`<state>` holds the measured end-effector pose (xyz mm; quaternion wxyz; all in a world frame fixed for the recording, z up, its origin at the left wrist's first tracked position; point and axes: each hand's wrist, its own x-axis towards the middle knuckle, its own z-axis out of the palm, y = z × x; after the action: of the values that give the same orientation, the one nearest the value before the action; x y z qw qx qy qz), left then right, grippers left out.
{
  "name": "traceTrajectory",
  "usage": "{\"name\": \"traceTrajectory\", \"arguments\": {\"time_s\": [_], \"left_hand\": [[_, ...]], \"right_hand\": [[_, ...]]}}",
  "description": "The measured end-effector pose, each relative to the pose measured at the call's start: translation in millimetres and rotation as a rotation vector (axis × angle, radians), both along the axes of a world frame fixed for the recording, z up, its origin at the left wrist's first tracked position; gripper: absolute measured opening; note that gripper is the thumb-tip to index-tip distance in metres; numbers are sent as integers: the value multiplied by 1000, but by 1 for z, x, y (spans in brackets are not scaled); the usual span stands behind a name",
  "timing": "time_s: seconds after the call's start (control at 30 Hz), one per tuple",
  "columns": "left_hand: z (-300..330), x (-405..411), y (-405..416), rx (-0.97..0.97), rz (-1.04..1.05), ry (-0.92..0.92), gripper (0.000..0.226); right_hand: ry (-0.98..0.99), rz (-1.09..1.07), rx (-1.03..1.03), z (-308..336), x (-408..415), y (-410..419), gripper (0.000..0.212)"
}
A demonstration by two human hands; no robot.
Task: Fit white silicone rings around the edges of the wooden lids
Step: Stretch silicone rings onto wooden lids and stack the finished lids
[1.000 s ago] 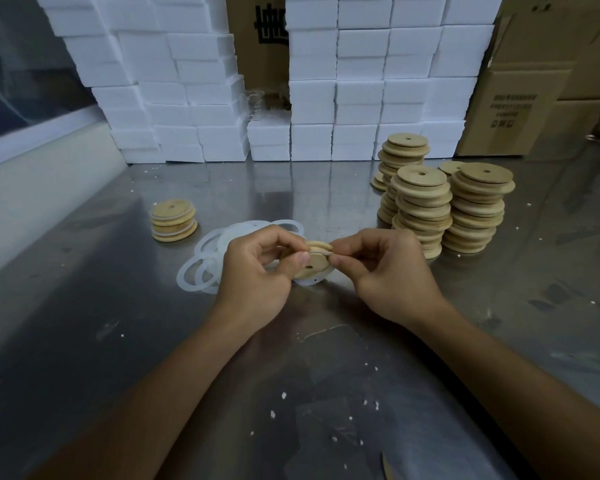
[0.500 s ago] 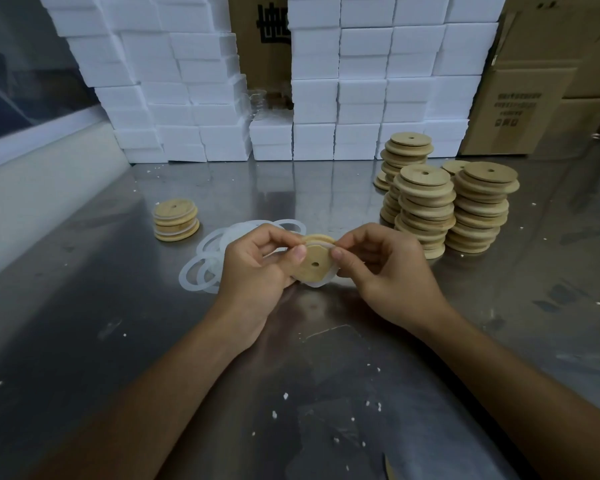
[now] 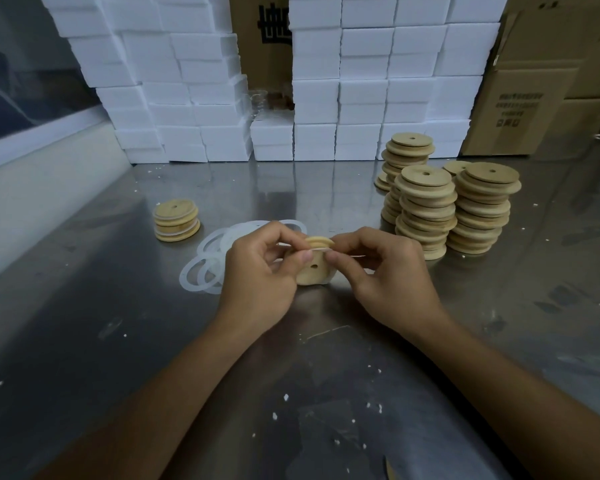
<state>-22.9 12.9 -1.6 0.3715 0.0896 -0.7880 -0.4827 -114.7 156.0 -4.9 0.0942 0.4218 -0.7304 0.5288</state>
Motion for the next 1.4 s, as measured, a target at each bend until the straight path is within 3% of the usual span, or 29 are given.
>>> {"name": "traceTrajectory", "arguments": {"time_s": [0.33,0.63,1.1,1.23,1.4], "left_hand": [[1,0,-5,-9,-62,-50,31],[1,0,-6,170,-102,-31,32],[-2,0,-6,260,-168,-22,29],[-2,0,-8,122,-59,2,27],[1,1,-3,-124,8,21,15]], "right_hand": [[-301,15,-70,2,-4,0,3],[-197,10,76,0,-5,4,5],[-235,-4,27,0,-8,3,6],[-164,20,65,-1,-5,3,4],[143,33,125,3,2,2,8]]}}
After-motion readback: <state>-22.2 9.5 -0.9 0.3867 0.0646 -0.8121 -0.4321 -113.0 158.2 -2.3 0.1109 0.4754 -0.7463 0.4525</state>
